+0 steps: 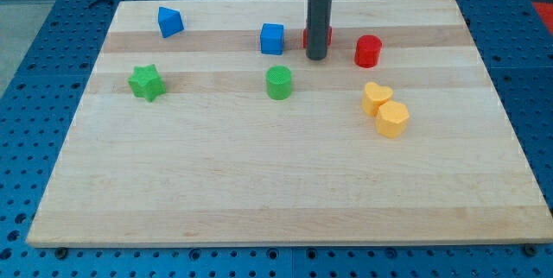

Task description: Point your arm at the red circle

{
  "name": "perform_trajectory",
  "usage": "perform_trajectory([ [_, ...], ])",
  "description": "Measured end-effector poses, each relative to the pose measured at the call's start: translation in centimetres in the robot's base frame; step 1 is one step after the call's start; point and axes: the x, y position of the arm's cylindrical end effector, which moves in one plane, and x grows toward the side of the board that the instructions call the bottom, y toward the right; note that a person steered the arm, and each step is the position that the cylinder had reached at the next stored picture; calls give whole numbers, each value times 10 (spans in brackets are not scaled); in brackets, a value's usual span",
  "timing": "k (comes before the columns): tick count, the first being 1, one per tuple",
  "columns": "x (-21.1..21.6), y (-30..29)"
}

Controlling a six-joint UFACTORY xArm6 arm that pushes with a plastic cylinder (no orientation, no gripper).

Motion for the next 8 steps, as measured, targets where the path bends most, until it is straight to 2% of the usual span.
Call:
perform_trajectory([
  [8,-8,52],
])
